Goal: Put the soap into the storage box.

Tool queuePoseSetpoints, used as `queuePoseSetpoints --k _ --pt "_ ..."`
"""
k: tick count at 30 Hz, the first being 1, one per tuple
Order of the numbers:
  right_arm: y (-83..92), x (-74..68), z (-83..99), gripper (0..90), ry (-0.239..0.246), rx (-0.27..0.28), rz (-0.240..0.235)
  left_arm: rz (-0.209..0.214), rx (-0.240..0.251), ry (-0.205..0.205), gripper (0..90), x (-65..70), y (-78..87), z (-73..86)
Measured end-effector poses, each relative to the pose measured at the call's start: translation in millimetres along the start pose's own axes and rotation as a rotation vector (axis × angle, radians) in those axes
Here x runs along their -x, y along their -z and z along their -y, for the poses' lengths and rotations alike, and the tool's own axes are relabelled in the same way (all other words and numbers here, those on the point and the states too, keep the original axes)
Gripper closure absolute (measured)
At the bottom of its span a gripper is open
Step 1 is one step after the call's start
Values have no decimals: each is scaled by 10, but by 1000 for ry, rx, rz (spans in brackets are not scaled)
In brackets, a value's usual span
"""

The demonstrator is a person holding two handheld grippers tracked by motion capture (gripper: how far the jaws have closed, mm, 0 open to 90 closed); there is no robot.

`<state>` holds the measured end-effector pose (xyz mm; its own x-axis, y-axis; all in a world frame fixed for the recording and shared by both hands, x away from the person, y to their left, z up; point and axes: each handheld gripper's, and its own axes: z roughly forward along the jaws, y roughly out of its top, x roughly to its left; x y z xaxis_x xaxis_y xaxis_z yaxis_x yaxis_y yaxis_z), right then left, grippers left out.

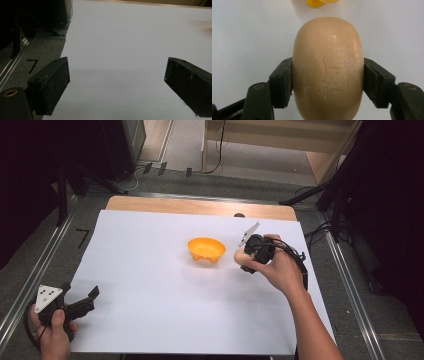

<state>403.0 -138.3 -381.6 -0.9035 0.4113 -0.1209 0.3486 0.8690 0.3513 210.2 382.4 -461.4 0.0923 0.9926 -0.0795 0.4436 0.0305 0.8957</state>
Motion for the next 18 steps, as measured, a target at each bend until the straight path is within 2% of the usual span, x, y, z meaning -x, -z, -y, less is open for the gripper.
queuePoseSetpoints --k 5,7,10,14,16,18 --pt "19 32 -61 329 28 17 -4 0 1 -1 69 0 2 1" --pt "23 50 -108 329 36 22 -28 1 2 -2 69 0 5 2" --pt "20 56 -135 329 40 19 -38 1 6 -2 69 2 5 3" --pt "0 66 -221 329 95 33 -42 1 7 -3 69 2 7 3" --pt "-1 66 -245 329 105 32 -42 1 9 -4 69 2 8 4" --pt "-20 72 -347 329 126 37 -50 1 10 -5 69 2 11 5"
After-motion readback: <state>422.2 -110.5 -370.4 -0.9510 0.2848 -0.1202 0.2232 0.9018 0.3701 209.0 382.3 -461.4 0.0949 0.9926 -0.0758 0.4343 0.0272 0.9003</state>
